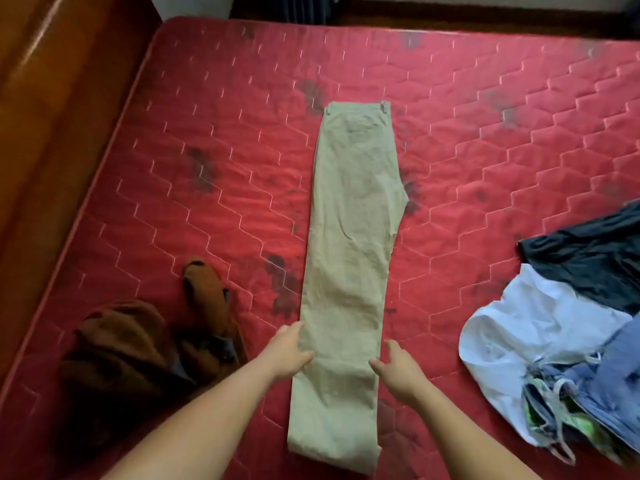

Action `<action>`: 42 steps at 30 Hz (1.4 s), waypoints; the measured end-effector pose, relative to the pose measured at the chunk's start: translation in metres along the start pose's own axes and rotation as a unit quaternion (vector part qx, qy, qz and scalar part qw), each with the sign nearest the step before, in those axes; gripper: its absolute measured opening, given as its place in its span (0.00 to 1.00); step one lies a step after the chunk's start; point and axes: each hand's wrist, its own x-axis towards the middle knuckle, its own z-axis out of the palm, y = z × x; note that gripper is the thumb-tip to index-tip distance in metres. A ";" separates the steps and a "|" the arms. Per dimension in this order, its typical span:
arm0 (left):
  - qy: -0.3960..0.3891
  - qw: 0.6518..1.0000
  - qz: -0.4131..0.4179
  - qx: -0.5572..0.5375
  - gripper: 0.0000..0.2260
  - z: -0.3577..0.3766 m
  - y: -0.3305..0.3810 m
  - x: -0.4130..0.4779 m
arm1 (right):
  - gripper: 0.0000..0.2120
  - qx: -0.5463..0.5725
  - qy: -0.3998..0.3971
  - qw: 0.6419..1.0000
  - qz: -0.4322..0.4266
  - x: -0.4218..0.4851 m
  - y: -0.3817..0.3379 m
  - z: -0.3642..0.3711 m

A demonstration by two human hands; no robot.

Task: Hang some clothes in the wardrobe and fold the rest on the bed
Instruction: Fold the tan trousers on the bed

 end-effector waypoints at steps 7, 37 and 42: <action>-0.007 0.958 -0.128 -0.257 0.23 0.090 -0.060 0.014 | 0.18 0.219 -0.008 0.971 0.099 0.018 0.077 0.102; -0.080 0.777 -0.076 -0.620 0.18 0.068 -0.067 -0.039 | 0.16 0.587 -0.051 0.807 0.024 -0.049 0.052 0.067; -0.167 0.800 -0.080 -0.571 0.28 0.064 -0.086 -0.040 | 0.15 0.369 0.025 0.926 -0.071 -0.050 0.059 0.080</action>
